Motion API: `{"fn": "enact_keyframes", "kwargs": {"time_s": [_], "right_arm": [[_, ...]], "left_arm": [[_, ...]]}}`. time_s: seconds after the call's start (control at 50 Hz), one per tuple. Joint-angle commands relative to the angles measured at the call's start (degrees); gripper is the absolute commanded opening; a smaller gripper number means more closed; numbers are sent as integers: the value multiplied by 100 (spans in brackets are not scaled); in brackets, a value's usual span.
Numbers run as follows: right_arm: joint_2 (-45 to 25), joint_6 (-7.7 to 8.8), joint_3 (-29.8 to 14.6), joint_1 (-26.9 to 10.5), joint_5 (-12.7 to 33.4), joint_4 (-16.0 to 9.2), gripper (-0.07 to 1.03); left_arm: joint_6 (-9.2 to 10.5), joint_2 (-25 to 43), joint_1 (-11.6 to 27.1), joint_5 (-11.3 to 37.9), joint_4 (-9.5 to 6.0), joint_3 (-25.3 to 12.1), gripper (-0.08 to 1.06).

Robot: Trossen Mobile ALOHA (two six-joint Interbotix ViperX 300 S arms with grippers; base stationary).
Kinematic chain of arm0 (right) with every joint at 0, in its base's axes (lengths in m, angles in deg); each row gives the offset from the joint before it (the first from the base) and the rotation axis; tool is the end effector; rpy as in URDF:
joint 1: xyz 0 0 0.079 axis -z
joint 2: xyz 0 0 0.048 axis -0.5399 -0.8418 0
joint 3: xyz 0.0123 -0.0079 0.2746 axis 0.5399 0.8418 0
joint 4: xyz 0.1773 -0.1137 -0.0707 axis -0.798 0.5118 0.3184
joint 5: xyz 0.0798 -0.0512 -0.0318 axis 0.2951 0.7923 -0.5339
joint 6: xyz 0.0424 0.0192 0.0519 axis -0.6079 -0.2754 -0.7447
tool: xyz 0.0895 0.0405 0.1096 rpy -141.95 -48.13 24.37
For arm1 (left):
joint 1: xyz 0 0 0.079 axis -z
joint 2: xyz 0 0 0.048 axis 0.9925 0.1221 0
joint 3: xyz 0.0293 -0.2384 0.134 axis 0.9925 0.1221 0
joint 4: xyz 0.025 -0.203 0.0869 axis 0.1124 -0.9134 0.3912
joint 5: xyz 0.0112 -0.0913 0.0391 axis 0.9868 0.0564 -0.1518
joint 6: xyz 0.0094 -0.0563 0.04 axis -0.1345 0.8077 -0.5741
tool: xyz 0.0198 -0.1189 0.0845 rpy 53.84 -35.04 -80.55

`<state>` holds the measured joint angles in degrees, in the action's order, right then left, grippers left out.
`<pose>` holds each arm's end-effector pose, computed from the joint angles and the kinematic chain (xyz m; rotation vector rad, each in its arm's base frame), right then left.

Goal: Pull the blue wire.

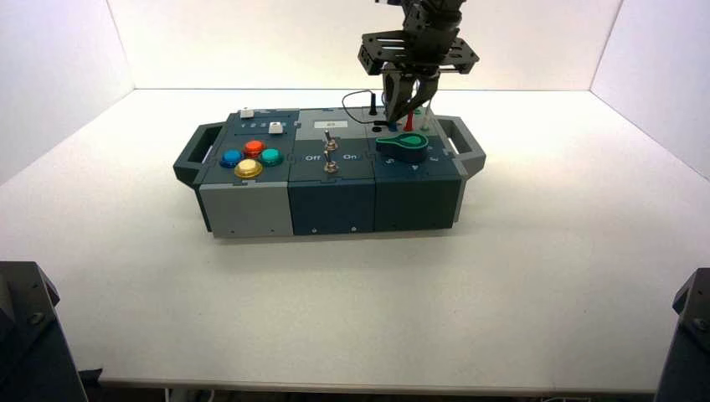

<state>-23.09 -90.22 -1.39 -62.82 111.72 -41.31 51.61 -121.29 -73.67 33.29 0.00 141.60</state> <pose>0.3814 0.2359 -0.0350 -0.1645 1.1968 0.4328 0.2825 -0.0594 0.2106 0.0861 0.3084 -0.2312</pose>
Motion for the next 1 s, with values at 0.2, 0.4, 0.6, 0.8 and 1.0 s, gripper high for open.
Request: {"fn": "enact_keyframes", "kwargs": {"time_s": [0.2,0.4,0.6,0.8,1.0], "right_arm": [[563,-18,-105,53,176,26,-2],[721,-18,-211,44,352,44,-2],[712,-9,-229,44,413,88,-2],[721,18,-202,35,422,79,-2],[861,62,-246,35,369,79,18]], "left_arm": [[18,35,26,-62,0,-97,11],[18,-9,26,-62,-9,-105,11],[18,-35,26,-70,0,-97,11],[9,-35,26,-62,0,-97,11],[18,35,26,-62,0,-97,11]]}}
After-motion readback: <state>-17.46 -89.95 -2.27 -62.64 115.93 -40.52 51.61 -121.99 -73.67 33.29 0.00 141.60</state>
